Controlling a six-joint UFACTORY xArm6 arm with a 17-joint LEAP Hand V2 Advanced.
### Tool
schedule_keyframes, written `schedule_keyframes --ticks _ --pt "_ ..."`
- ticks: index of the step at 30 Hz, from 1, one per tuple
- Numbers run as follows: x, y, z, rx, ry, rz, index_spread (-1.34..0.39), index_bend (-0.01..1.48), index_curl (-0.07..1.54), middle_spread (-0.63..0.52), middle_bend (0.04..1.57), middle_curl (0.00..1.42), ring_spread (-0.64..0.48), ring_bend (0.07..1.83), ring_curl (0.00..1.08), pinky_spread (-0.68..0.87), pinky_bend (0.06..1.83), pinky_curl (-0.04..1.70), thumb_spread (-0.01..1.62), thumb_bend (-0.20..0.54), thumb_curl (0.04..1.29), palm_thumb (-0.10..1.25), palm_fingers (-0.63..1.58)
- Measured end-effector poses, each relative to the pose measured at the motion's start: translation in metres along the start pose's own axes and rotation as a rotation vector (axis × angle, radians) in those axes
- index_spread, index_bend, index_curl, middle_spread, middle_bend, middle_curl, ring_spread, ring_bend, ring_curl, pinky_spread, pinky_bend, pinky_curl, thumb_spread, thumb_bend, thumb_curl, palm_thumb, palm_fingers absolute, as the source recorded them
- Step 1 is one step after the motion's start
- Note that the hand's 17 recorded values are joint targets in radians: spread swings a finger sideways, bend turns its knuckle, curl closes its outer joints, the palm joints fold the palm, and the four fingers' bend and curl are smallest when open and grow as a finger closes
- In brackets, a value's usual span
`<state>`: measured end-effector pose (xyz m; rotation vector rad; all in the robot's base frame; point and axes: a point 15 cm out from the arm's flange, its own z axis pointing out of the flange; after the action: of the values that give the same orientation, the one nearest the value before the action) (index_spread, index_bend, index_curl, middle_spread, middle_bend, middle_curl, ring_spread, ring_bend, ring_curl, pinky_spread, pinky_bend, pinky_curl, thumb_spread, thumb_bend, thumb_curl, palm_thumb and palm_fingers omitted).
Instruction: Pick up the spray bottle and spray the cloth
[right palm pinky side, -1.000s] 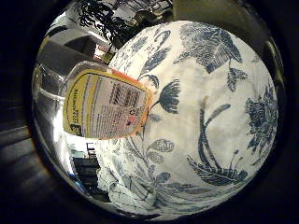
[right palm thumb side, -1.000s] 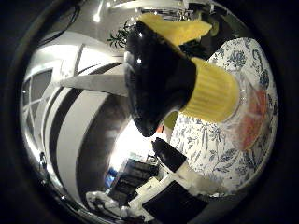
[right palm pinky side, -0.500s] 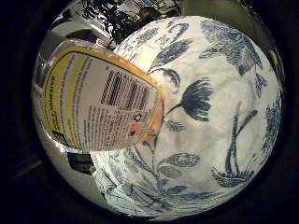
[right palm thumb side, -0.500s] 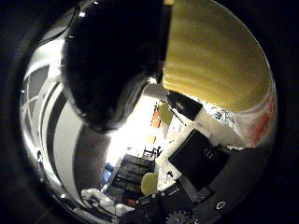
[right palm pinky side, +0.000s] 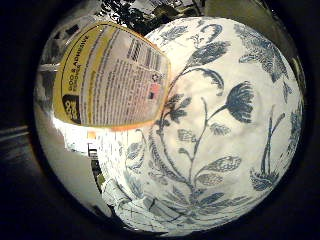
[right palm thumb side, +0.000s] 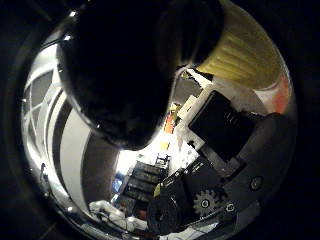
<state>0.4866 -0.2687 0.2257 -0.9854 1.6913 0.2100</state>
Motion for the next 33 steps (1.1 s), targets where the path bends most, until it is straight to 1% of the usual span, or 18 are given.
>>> schedule_keyframes --ticks 3,4,6,10,19,22,24,25,29,33 --pt "-0.015 0.003 0.000 -0.021 -0.027 0.001 -0.23 0.98 0.71 -0.12 1.14 0.66 -0.16 1.28 0.54 -0.27 1.20 0.56 1.20 -0.011 0.54 0.92 1.32" --pt "-0.019 0.006 0.000 -0.035 -0.033 0.002 -0.23 0.98 0.71 -0.12 1.15 0.66 -0.16 1.29 0.54 -0.27 1.20 0.57 1.20 -0.011 0.54 0.92 1.32" --pt "-0.027 0.013 -0.002 -0.076 -0.033 0.002 -0.21 1.05 0.72 -0.12 1.21 0.66 -0.16 1.34 0.56 -0.24 1.25 0.62 1.19 -0.012 0.55 0.92 1.28" --pt "-0.042 0.018 -0.015 -0.179 0.019 -0.024 -0.20 1.11 0.71 -0.10 1.27 0.65 -0.17 1.40 0.57 -0.21 1.27 0.69 1.16 -0.014 0.55 0.92 1.24" --pt "-0.102 0.043 -0.066 -0.579 0.162 -0.051 -0.18 1.17 0.69 -0.09 1.32 0.62 -0.17 1.44 0.58 -0.18 1.23 0.84 1.12 -0.013 0.57 0.92 1.20" --pt "-0.120 0.059 -0.077 -0.731 0.214 -0.075 -0.18 1.18 0.68 -0.09 1.33 0.62 -0.17 1.44 0.58 -0.18 1.21 0.87 1.12 -0.014 0.57 0.93 1.20" --pt "-0.131 0.077 -0.075 -0.842 0.238 -0.094 -0.18 1.18 0.67 -0.09 1.33 0.61 -0.17 1.44 0.58 -0.19 1.20 0.89 1.13 -0.011 0.57 0.93 1.20" --pt "-0.136 0.082 -0.074 -0.875 0.246 -0.107 -0.18 1.18 0.67 -0.09 1.33 0.61 -0.17 1.44 0.58 -0.19 1.19 0.90 1.13 -0.012 0.57 0.93 1.20" --pt "-0.150 0.092 -0.074 -0.936 0.287 -0.152 -0.18 1.18 0.66 -0.09 1.33 0.60 -0.16 1.45 0.58 -0.19 1.17 0.94 1.14 -0.014 0.57 0.93 1.21" --pt "-0.164 0.104 -0.074 -1.029 0.395 -0.225 -0.18 1.19 0.66 -0.09 1.34 0.60 -0.16 1.45 0.58 -0.20 1.16 0.97 1.14 -0.012 0.57 0.93 1.21"
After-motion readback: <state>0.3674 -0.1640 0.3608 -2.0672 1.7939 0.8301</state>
